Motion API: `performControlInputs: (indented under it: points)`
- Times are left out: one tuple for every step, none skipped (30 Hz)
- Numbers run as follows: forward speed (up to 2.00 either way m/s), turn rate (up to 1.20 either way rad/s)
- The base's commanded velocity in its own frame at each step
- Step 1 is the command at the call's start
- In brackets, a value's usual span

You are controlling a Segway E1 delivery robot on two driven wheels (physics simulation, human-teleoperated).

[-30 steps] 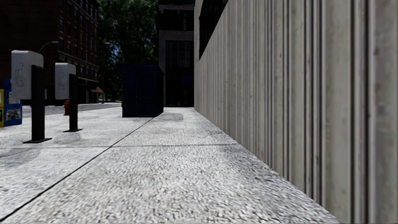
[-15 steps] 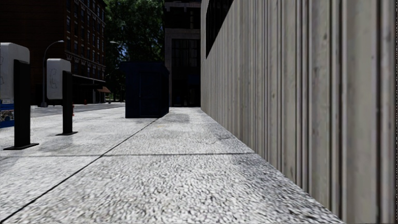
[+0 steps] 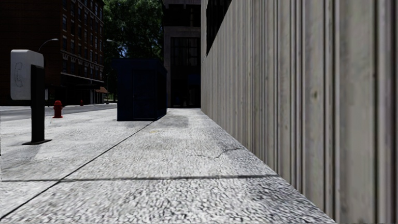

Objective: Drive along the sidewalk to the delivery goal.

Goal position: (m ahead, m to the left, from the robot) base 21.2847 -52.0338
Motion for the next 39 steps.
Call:
performControlInputs:
  points:
    - [2.0,0.0]
    - [2.0,0.02]
    - [2.0,0.08]
    - [2.0,0.08]
    - [2.0,0.14]
    - [2.0,0.18]
    - [2.0,0.19]
    - [2.0,0.21]
    - [2.0,0.21]
    - [2.0,0.23]
    - [2.0,0.25]
    - [2.0,0.27]
    - [2.0,0.29]
    - [2.0,0.33]
    - [2.0,0.33]
    - [2.0,0.36]
    - [2.0,0.38]
    - [2.0,0.38]
    - [2.0,0.38]
    - [2.0,0.39]
    - [2.0,0.39]
    - [2.0,0.4]
    - [2.0,0.4]
    - [2.0,0.0]
    - [2.0,0.0]
    - [2.0,0.0]
    - [2.0,0.0]
    - [2.0,0.0]
    - [2.0,0.0]
    - [2.0,0.0]
    - [2.0,0.0]
    - [2.0,0.0]
    - [2.0,0.0]
    - [2.0,0.0]
    - [2.0,0.0]
    - [2.0,0.0]
    - [2.0,0.0]
    - [2.0,0.0]
    - [2.0,0.0]
